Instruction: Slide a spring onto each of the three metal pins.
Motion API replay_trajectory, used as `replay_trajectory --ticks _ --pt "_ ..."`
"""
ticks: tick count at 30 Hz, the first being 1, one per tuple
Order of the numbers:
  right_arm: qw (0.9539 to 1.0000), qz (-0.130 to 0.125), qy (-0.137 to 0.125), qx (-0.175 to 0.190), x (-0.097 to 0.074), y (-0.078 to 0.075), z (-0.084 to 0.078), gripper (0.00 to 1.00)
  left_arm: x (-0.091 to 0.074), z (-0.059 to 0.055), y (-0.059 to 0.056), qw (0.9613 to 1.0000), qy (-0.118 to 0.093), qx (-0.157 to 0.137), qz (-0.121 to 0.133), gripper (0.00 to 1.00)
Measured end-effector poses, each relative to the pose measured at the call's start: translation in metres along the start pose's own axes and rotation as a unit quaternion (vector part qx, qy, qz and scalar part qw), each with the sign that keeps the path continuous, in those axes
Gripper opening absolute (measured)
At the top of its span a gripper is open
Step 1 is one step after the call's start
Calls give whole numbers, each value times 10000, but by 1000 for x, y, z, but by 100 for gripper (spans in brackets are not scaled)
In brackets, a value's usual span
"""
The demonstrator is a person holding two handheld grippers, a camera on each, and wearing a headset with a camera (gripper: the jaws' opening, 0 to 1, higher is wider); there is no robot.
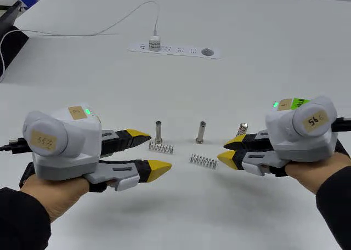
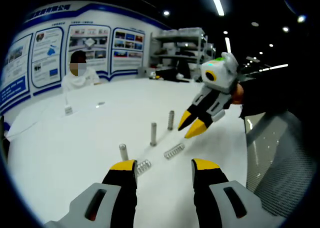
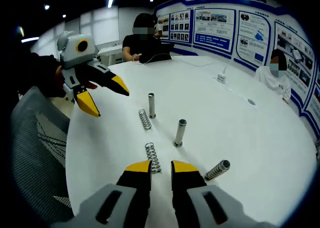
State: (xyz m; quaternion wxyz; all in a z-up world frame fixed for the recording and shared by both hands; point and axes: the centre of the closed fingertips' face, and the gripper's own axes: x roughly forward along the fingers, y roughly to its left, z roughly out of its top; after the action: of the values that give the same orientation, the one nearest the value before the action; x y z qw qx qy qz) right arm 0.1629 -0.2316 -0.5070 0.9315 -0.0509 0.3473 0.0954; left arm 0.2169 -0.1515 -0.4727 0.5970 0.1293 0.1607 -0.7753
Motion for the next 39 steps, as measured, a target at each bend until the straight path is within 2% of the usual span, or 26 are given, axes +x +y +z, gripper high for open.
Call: replay_trajectory --ticks 8,17,21,28,36,39 --pt "9991 255 140 -297 15 11 10 16 1 -2 0 10000 31 8 -13 44" --pt "9946 582 506 -689 38 23 10 16 1 -5 -4 9999 88 14 -46 44" --pt "9920 620 684 -864 45 23 9 16 1 -6 -5 9999 101 11 -54 44" --pt "9886 704 975 -907 52 20 2 15 2 -7 -7 9999 118 7 -76 44" --pt "9856 777 1124 -1000 57 23 -2 12 3 -9 -9 9999 133 7 -105 44" --pt "9863 768 1095 -968 55 24 -2 12 3 -9 -8 9999 127 2 -105 43"
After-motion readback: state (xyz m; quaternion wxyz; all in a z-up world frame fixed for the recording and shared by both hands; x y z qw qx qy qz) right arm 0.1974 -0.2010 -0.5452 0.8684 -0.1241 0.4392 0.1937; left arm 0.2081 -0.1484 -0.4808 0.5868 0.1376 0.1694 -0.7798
